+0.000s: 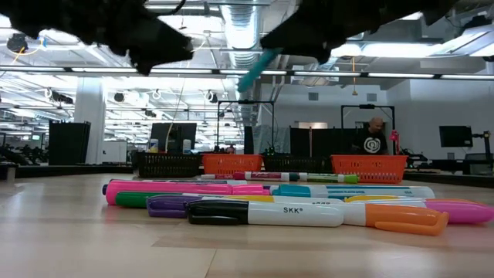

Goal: Pick & Place Markers
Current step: Put the large light blue highlighter into the right orange bin

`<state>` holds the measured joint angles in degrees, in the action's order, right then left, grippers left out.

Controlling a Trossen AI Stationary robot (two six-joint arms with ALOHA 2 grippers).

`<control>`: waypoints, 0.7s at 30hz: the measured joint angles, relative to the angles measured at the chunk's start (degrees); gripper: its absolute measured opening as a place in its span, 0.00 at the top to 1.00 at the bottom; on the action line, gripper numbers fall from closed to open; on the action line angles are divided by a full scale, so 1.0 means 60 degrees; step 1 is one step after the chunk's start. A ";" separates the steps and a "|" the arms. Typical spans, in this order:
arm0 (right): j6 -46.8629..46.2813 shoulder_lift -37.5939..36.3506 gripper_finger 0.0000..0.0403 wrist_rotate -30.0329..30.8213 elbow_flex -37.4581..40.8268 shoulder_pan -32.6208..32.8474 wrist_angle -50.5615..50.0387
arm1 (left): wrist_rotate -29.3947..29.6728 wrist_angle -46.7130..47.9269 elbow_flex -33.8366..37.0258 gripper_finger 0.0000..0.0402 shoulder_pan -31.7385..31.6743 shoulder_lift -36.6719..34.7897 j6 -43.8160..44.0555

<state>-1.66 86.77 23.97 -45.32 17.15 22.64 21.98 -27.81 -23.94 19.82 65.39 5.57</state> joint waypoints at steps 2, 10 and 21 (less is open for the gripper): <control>-0.0070 -0.0315 0.86 0.0493 -0.0004 -0.0026 -0.0531 | 0.0091 -0.0009 0.0247 0.57 -0.0019 -0.0258 0.0176; -0.1157 -0.1995 0.86 0.2423 -0.0004 -0.0489 -0.3764 | 0.0189 -0.0063 0.0480 0.57 -0.0062 -0.0514 0.0484; -0.3340 -0.3814 0.85 0.3025 -0.0004 -0.2504 -0.8530 | 0.0189 -0.0072 0.0480 0.57 -0.0062 -0.0511 0.0626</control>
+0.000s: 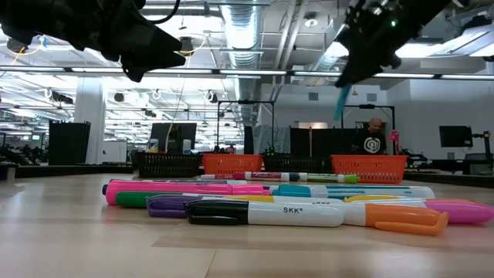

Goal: Pick & Place Markers
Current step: Put the large light blue highlighter into the right orange bin

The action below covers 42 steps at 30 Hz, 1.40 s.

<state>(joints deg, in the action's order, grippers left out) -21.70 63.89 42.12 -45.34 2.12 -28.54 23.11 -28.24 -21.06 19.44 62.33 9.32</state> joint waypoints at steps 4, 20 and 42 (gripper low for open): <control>-0.0314 -0.0158 0.85 -0.0676 0.0000 -0.1093 -0.0837 | 0.0000 -0.0009 0.0000 0.57 0.0000 0.0000 0.0000; -0.0315 0.0806 0.85 -0.2063 -0.0004 -0.3687 -0.2415 | 0.0000 -0.0065 -0.0004 0.57 0.0000 0.0005 0.0000; -0.0308 0.0803 0.81 -0.2441 -0.0004 -0.4130 -0.3038 | 0.0000 -0.0085 -0.0004 0.57 0.0000 0.0007 0.0000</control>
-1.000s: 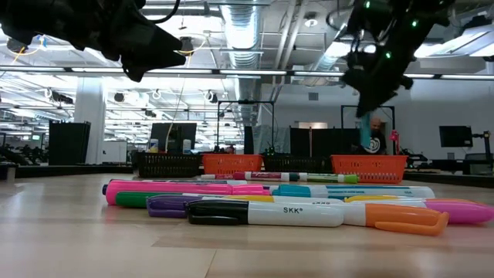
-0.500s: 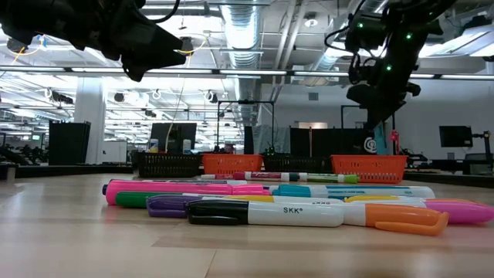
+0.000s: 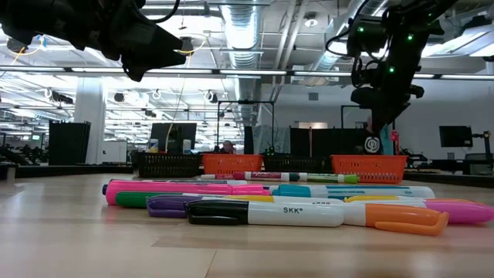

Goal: Pick & Place Markers
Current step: Put the large light blue highlighter into the right orange bin

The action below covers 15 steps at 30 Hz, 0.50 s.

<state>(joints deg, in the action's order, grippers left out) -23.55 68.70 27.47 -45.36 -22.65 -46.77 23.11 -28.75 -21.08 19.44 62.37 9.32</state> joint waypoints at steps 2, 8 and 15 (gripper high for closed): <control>0.0000 0.0000 0.79 -0.0071 0.0000 0.0000 -0.0019 | 0.0000 0.0000 0.0000 0.57 0.0000 0.0000 0.0000; 0.0000 0.0000 0.76 -0.0064 0.0000 0.0000 -0.0098 | 0.0000 0.0000 0.0000 0.57 0.0000 0.0000 0.0000; 0.0000 0.0000 0.71 0.0140 0.0000 0.0000 -0.0100 | 0.0000 0.0000 0.0000 0.57 0.0000 0.0000 0.0000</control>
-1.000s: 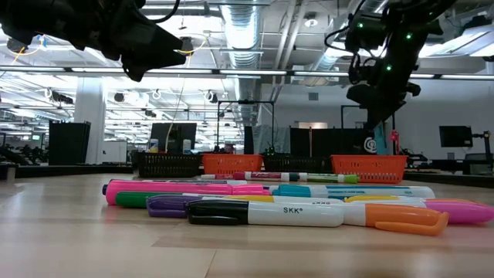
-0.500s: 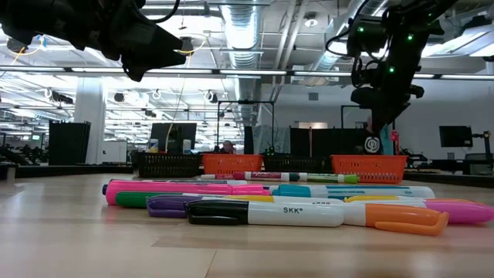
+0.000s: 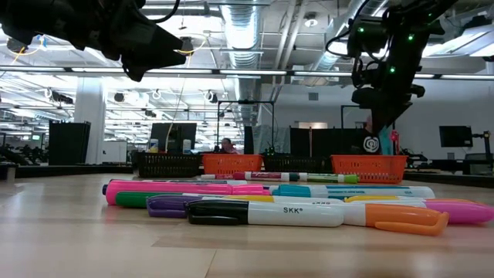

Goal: Pick & Place Markers
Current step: Put the large light blue highlighter into the right orange bin, then put the large pink highlighter into the right orange bin

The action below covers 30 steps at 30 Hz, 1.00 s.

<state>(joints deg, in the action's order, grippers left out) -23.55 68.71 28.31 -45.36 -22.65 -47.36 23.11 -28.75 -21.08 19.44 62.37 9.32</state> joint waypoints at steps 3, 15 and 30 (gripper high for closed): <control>0.0000 0.0000 0.67 0.0028 0.0000 0.0000 0.0002 | 0.0000 0.0000 0.0000 0.57 0.0000 0.0000 0.0000; 0.0029 0.0003 0.45 0.0026 0.0000 0.0004 0.0405 | -0.0002 0.0000 0.0000 0.57 0.0002 0.0000 -0.0001; 0.0025 -0.0103 0.38 0.0121 0.0000 0.0830 0.2252 | -0.0004 0.0005 0.0000 0.57 0.0001 0.0000 -0.0001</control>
<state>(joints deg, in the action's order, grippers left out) -23.40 68.09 29.04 -45.36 -17.67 -33.85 23.09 -28.72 -21.08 19.45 62.37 9.31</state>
